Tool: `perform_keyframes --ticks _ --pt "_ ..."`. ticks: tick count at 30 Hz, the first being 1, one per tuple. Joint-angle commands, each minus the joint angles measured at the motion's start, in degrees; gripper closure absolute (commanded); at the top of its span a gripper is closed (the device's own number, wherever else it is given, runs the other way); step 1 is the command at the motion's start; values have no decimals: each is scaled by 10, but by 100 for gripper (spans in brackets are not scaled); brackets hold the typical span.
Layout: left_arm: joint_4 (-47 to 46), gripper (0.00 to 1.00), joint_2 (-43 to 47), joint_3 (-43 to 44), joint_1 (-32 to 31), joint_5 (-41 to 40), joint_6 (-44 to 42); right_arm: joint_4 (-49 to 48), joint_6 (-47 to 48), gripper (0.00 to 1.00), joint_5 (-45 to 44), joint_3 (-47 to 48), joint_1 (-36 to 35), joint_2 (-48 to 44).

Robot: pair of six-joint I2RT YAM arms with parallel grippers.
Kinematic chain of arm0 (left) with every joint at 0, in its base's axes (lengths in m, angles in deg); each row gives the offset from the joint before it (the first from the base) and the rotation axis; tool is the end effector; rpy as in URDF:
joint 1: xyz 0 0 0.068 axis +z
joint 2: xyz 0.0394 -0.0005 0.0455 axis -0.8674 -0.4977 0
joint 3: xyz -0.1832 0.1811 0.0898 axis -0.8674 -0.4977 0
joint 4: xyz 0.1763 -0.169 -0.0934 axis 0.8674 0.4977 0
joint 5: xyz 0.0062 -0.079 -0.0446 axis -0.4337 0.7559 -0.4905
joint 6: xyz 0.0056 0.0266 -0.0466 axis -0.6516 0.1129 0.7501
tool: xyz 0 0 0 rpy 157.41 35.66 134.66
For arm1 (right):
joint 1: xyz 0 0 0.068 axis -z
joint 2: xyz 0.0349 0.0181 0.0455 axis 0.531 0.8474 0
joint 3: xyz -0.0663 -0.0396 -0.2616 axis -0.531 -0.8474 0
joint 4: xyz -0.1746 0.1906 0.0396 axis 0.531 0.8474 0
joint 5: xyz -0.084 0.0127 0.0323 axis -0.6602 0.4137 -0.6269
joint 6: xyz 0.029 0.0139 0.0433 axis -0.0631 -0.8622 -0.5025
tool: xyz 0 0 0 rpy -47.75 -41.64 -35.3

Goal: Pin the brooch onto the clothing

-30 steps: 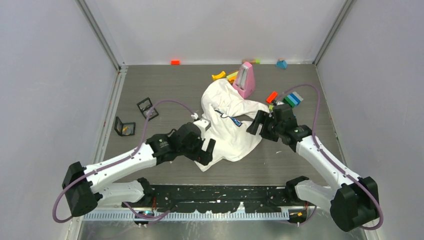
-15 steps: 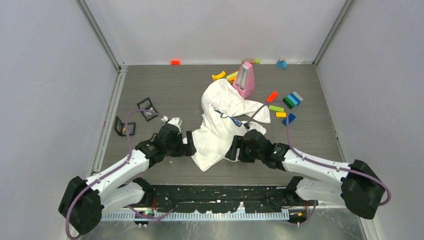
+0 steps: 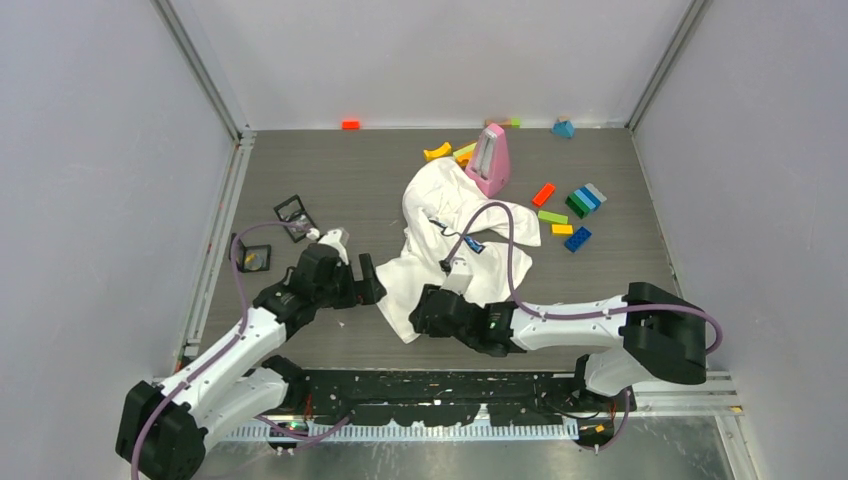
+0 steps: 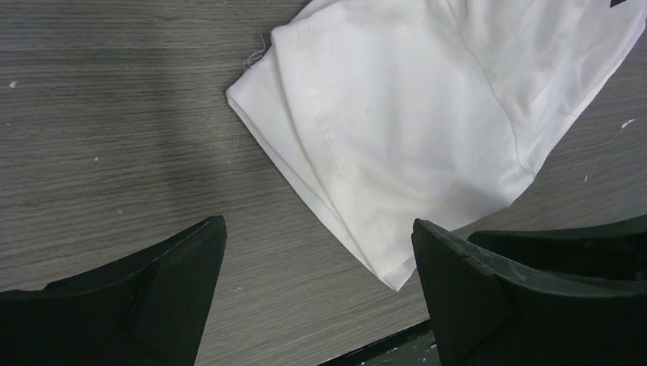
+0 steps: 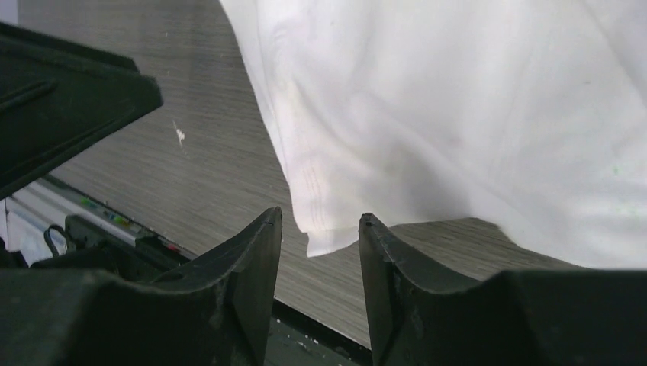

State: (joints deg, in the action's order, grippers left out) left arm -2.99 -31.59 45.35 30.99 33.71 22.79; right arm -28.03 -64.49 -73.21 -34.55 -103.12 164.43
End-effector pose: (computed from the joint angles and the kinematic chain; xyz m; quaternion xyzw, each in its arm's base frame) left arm 0.1601 -0.0915 0.2091 -0.0502 0.9184 -0.2340 0.3149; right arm 0.1060 0.2654 0.1848 0.0015 0.8988 0.2871 0.3313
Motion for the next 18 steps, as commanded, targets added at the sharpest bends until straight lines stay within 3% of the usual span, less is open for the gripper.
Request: perform_keyframes --ticks 1,11,18 --pt "15 4 28 11 7 11 -22 7 -60 52 -133 14 -27 -6" --pt "37 0 26 49 10 96 -63 2 -134 52 -158 -33 -46 -9" --pt "142 0 9 167 10 162 -130 -29 -125 50 -157 -26 -43 9"
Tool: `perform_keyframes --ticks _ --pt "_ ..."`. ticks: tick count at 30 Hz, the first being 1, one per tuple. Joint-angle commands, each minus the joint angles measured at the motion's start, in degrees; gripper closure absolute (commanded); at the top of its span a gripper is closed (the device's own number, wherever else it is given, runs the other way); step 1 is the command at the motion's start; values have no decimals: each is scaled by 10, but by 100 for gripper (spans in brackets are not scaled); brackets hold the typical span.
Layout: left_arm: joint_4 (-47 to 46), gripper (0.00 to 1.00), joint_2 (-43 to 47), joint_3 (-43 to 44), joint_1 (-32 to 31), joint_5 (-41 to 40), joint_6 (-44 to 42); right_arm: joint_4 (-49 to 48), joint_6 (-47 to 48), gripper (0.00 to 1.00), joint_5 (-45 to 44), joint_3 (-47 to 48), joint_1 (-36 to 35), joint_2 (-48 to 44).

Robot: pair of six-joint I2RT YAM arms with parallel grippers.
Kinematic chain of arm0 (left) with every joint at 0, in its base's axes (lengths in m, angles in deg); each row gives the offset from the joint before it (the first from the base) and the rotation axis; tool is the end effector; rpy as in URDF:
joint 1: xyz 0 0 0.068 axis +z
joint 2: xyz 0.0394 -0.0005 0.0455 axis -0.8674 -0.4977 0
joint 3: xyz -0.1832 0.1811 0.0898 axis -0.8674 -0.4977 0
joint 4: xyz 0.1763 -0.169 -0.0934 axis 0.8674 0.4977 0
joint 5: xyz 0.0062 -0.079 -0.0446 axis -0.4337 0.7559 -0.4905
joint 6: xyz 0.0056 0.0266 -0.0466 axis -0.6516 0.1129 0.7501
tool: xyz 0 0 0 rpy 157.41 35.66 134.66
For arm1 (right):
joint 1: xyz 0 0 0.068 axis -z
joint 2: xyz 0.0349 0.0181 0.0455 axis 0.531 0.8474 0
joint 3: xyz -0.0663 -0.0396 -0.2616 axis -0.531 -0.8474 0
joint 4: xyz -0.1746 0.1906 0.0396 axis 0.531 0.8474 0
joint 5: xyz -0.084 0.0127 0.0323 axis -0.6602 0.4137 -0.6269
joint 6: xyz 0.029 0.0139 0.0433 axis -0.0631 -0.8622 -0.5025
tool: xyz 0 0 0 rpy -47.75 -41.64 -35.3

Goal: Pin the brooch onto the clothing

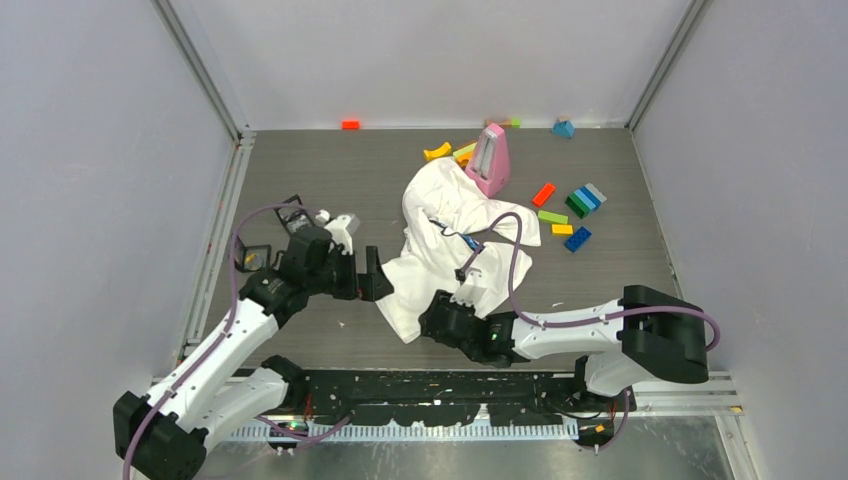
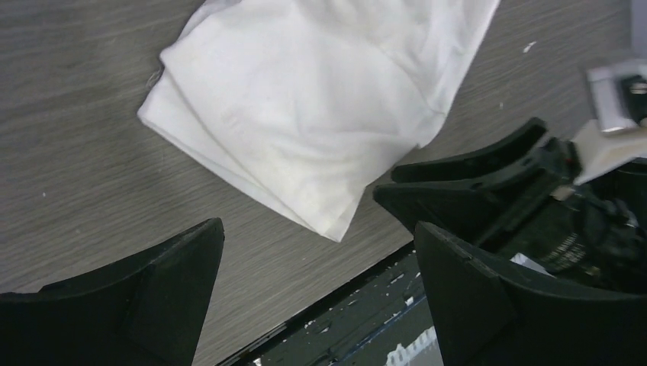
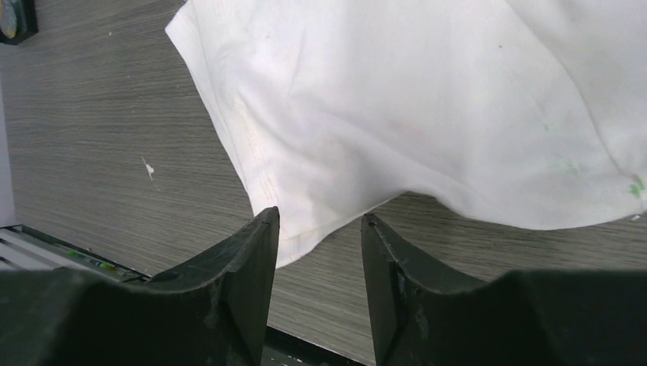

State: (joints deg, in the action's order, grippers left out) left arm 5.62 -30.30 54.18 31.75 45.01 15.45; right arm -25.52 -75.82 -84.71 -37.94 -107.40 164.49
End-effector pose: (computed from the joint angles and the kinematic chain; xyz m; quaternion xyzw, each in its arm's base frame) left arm 0.1569 -0.0950 0.2526 0.0427 0.9080 -0.2941 0.2952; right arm 0.0875 0.2541 0.1665 0.0819 0.8936 0.2490 0.3644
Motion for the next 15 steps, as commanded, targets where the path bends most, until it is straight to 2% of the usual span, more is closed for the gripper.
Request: perform_keyframes --ticks 1,9,15 --pt "73 0 -4 105 3 45 -72 -61 -11 50 -39 7 1 12" --pt "188 0 -28 234 3 21 -193 -66 -14 51 -24 8 30 31" --pt "180 0 -32 227 3 -45 -231 -68 -11 50 -15 18 39 56"
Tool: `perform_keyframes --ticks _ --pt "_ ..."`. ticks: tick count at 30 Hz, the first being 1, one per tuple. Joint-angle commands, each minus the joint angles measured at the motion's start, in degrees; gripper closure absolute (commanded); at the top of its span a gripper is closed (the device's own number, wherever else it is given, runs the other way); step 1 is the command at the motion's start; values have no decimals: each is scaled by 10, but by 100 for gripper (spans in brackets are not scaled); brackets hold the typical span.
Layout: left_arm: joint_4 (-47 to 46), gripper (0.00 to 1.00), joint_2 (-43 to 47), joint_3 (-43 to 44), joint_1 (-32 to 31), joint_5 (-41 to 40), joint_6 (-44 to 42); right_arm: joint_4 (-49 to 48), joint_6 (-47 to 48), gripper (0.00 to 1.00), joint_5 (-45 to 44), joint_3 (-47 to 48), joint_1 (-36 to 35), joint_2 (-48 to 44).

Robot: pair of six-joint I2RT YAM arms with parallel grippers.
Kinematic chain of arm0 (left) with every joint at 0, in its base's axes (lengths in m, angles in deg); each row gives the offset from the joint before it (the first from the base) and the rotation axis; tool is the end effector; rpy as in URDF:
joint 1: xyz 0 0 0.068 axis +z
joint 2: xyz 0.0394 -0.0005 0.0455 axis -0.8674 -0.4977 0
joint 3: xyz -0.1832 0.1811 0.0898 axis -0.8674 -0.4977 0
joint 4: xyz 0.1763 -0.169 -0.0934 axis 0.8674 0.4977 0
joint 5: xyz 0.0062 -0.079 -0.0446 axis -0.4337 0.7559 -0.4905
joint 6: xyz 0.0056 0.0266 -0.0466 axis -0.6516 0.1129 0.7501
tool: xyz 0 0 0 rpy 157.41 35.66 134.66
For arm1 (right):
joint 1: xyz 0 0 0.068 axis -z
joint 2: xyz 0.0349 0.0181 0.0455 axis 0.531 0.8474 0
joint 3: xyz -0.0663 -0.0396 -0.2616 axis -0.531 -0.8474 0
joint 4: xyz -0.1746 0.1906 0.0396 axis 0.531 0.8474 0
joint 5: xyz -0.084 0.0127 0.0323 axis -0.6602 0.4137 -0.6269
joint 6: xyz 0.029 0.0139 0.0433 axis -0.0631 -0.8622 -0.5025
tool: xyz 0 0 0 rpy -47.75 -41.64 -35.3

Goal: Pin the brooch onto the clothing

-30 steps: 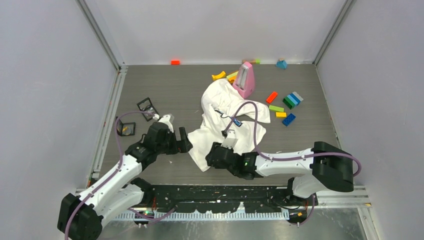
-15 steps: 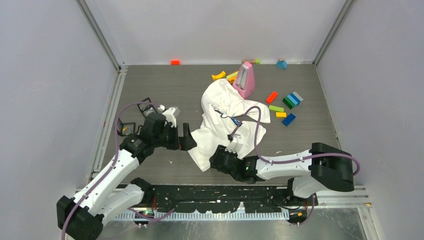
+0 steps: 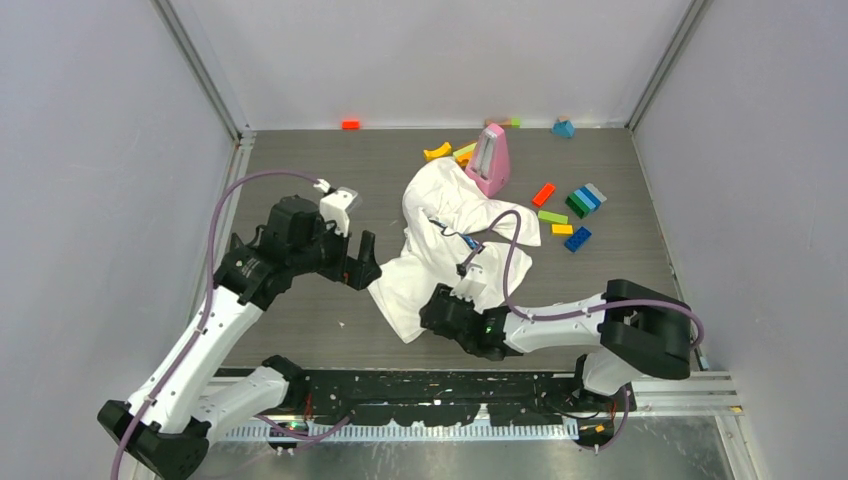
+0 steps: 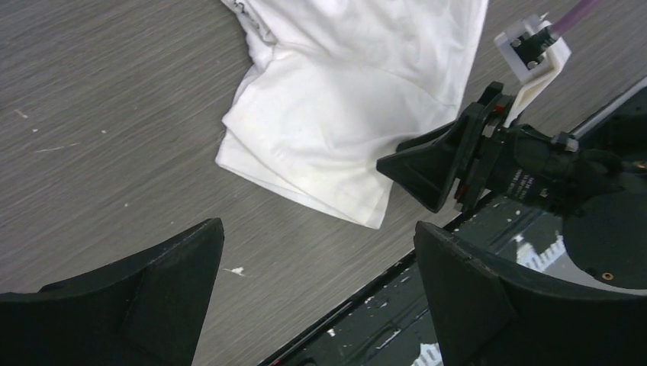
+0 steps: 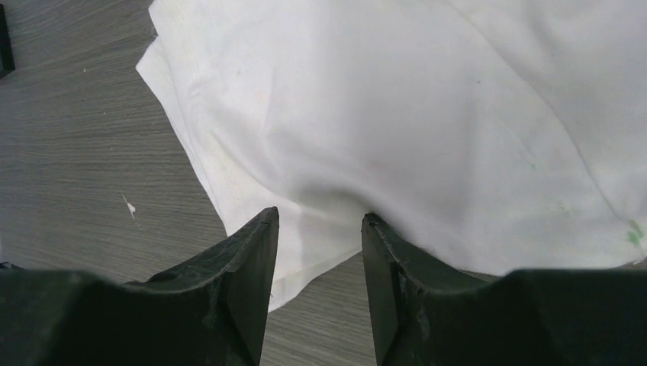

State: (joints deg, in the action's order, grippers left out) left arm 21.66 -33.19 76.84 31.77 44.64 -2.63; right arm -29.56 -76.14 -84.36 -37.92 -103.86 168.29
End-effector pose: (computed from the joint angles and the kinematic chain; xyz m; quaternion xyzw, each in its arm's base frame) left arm 0.1545 -0.0933 0.3509 0.1850 0.8767 -0.2497 0.3671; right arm 0.1056 0.2565 0.1546 0.1115 0.8904 0.2418 0.3691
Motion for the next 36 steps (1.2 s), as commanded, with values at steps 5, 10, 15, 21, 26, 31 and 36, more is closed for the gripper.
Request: perform_keyframes --ticks 5,10,15,21,26,31,36 --pt "-22 0 -3 -35 3 -44 -50 -36 3 50 -5 32 17 42" --pt "-38 0 -15 -56 3 -74 -48 -18 26 53 -13 53 23 64" --pt "-45 0 -4 -67 3 -89 -44 5 54 75 -37 76 35 94" --pt "-51 0 17 -81 3 -110 -41 65 87 99 -75 91 51 80" --pt "-51 0 30 -86 3 -132 -39 125 133 99 -131 99 63 12" --pt "-56 0 49 -92 3 -136 -38 220 174 100 -208 91 92 -81" --pt "-56 0 57 -94 3 -154 -37 239 224 100 -189 34 167 -193"
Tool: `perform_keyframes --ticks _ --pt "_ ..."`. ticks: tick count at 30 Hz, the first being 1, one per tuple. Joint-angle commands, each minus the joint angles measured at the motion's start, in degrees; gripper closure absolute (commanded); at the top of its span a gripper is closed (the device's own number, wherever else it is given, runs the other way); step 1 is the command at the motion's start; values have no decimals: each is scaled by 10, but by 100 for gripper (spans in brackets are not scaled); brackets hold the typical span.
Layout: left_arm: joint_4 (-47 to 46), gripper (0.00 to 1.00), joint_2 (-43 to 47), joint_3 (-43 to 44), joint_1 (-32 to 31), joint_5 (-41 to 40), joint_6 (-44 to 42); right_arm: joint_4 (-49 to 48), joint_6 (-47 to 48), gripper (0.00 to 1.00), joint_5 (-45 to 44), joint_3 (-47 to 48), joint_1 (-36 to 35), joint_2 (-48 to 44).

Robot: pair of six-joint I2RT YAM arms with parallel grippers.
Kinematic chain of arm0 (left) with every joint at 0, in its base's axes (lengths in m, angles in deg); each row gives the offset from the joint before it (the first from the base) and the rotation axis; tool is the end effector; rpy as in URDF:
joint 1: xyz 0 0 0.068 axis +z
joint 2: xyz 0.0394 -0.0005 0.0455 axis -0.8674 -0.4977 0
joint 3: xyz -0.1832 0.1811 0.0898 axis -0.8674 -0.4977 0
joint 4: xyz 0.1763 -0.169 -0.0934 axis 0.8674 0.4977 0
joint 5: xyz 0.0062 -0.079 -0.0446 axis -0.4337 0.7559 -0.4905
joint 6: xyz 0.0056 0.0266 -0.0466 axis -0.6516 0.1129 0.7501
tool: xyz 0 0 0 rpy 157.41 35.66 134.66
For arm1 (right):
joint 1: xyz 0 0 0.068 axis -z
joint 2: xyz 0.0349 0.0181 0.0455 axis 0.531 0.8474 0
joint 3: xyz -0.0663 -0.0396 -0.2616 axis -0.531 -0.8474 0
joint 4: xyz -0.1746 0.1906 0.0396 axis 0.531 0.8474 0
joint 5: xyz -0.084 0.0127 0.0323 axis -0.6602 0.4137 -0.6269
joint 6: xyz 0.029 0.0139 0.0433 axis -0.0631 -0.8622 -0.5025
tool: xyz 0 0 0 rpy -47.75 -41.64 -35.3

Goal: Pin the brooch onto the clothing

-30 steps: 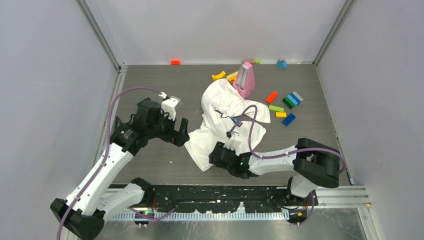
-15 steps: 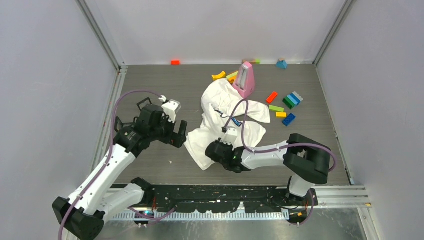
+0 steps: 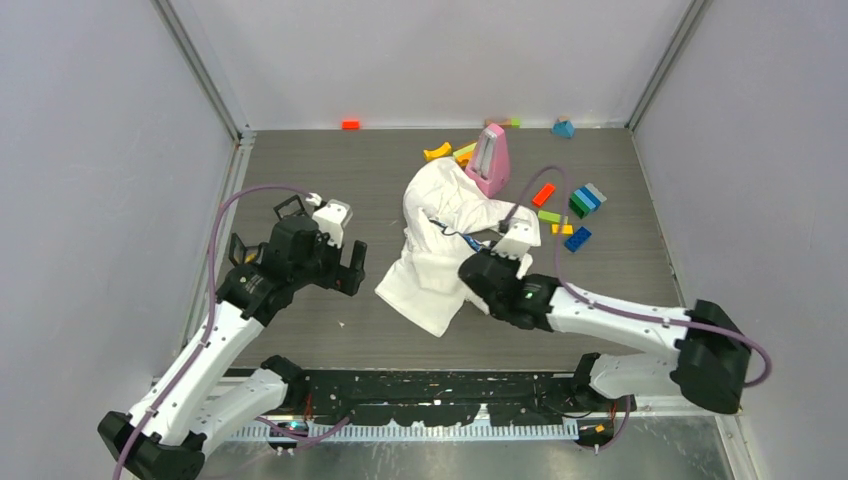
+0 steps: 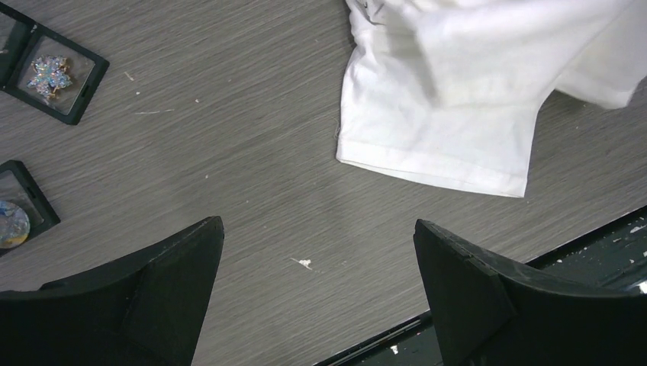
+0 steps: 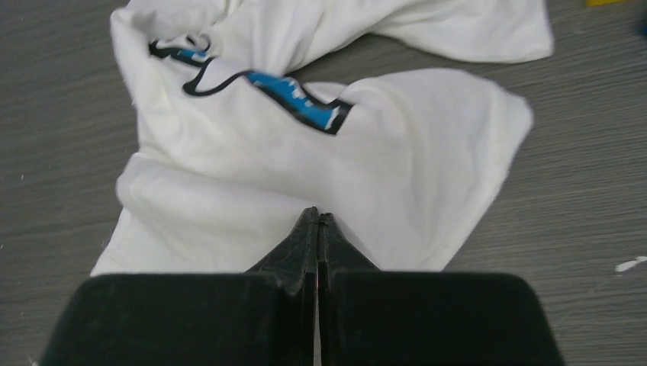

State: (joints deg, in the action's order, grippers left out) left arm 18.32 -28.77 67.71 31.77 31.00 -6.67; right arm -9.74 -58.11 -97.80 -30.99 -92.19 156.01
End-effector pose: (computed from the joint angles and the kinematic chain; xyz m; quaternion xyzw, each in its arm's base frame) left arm 0.1499 -0.0813 0.3159 0.1673 0.8908 -0.1325 0.4012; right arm 0.1489 0.2063 0.2239 0.1012 0.8604 0.0670 0.4950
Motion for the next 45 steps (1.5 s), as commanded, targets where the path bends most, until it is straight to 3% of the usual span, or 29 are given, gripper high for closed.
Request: perform_keyframes --ticks 1,7,9,11,13,15,16,17,19,23,25,28,34,38,40,41,43,45 --pt "-22 0 13 -3 3 -17 4 55 46 100 -53 -41 59 -94" --pt "-23 0 7 -4 3 -9 5 75 86 100 13 -69 83 -172" --pt "-23 0 3 -4 3 -7 5 58 107 93 71 -75 83 -178" --pt "-23 0 0 -4 3 -7 7 45 128 60 133 -73 82 -174" --pt "-24 0 -4 -3 3 17 13 27 142 45 195 -70 73 -170" --pt "-25 0 -8 -2 3 32 18 14 152 39 199 -63 45 -166" --pt "-27 0 -9 -1 3 37 19 10 155 38 194 -52 22 -161" --pt "-28 0 -12 0 3 38 19 11 157 36 173 -39 112 -158" --pt "-29 2 -15 2 3 37 19 13 156 33 148 -17 -18 -142" --pt "-26 2 -23 2 6 45 19 2 147 27 112 11 -42 -72" --pt "-25 2 -26 2 7 47 19 -7 156 20 85 29 -43 -33" --pt "-23 2 -29 3 7 55 37 -12 189 13 61 71 -19 25" --pt "-105 2 -17 -69 7 140 162 -13 231 12 90 115 69 127" --pt "-166 2 -24 -122 6 175 225 -29 252 17 141 122 111 176" --pt "-162 2 -32 -122 6 174 224 -24 261 45 177 132 122 193" --pt "-158 2 -35 -119 6 172 220 -18 266 71 188 137 123 192" --pt "-152 2 -37 -110 6 165 212 12 272 95 182 157 125 176" --pt "-151 2 -38 -102 6 160 209 54 289 99 163 188 126 143"
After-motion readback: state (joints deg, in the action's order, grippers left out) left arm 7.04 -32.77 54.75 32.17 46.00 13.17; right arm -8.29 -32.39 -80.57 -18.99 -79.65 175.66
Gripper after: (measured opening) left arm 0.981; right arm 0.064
